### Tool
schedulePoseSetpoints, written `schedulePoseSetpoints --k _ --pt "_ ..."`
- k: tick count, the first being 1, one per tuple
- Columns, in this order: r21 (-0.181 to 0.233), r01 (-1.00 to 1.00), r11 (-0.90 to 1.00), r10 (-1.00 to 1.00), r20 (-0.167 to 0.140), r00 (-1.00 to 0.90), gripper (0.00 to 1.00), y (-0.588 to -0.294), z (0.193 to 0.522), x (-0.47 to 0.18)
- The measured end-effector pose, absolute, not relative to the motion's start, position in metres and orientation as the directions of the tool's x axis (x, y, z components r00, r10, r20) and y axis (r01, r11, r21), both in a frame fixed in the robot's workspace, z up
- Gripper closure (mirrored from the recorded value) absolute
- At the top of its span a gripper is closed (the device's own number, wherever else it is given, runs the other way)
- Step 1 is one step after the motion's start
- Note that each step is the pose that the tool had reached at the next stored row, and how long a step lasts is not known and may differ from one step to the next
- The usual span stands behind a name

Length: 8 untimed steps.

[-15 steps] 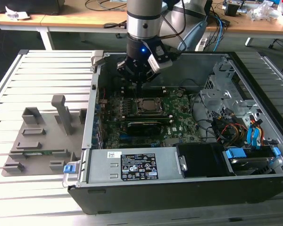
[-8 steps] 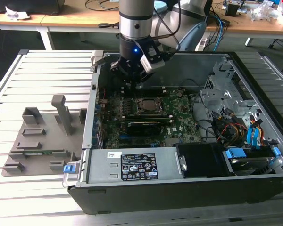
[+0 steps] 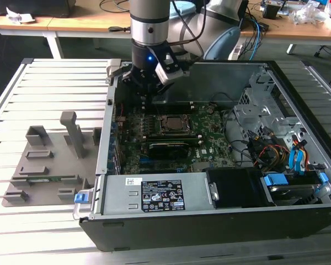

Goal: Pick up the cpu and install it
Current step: 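Install the first cpu locking lever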

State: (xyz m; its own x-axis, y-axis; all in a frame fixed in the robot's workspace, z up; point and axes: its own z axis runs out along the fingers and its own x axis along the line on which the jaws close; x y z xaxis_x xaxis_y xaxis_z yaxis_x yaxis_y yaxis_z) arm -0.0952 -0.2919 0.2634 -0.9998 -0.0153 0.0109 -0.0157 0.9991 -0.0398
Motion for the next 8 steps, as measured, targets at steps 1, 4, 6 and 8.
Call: schedulePoseSetpoints --k 1,4,6,8 --pt "-0.040 -0.016 0.999 -0.015 0.011 -1.000 0.89 -0.287 0.263 -0.095" --pt "-0.040 -0.022 0.999 -0.022 0.011 -1.000 0.89 -0.278 0.261 -0.098" --pt "-0.040 -0.023 0.999 -0.022 0.011 -1.000 0.89 -0.276 0.261 -0.093" --pt "-0.040 -0.023 0.999 -0.022 0.011 -1.000 0.89 -0.276 0.261 -0.087"
